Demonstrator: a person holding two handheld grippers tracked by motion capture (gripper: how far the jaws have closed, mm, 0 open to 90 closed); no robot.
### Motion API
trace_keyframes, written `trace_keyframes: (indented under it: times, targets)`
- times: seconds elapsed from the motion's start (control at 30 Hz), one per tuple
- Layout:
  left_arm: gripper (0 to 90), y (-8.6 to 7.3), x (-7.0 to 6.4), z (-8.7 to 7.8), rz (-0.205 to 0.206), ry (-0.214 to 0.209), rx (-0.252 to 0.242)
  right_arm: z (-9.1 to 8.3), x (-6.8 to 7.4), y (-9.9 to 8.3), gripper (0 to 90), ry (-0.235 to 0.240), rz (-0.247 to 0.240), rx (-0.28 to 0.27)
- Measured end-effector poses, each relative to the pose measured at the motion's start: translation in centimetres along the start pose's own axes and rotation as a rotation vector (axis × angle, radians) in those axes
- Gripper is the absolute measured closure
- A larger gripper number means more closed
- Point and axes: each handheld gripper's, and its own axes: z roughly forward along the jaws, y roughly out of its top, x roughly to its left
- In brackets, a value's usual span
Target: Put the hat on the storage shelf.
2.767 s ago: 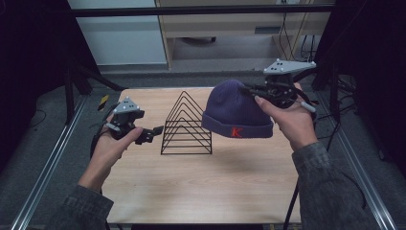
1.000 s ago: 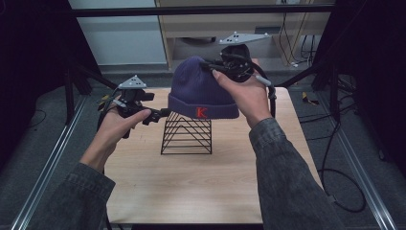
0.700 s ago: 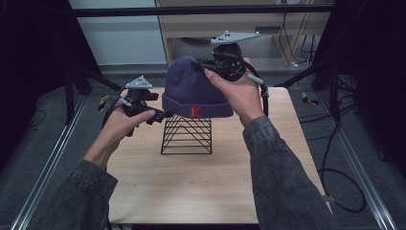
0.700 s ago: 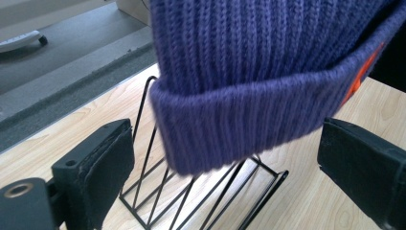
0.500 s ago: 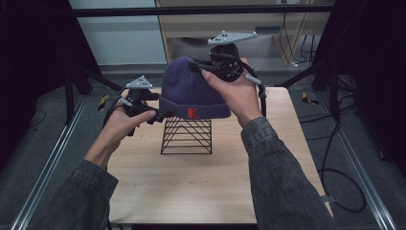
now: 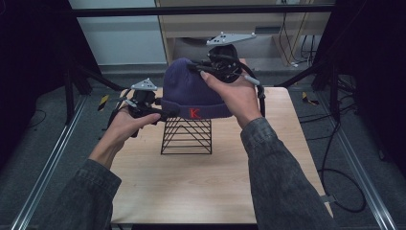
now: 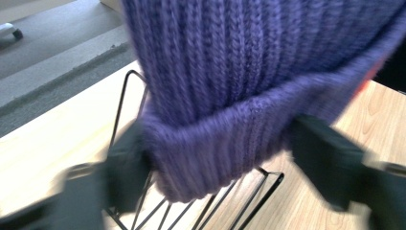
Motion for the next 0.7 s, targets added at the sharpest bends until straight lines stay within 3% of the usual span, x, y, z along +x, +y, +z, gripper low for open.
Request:
trace_keyframes:
  times: [0.17,0.27,0.33,0.53,0.7]
  targets:
    - [60.6,0.1,-0.2,-0.2,0.026,0.039,-0.007,-0.1,-0.4,-0.1,81.5,-0.006,0.002,0.009]
    - [68.2,0.2,-0.2,-0.8,0.028,0.063,-0.019,0.2,-0.6,-0.1,81.6,-0.009,0.007,0.011]
    - [69.0,0.2,-0.2,-1.0,0.020,0.074,-0.018,0.3,-0.7,-0.1,81.5,-0.011,0.008,0.010]
    - [71.5,0.1,-0.3,-2.4,0.032,0.167,-0.006,1.3,-1.1,-0.3,81.5,-0.039,-0.001,0.042]
    - [71.6,0.1,-0.1,-2.7,0.021,0.185,-0.018,1.8,-1.4,-0.3,81.4,-0.049,0.015,0.044]
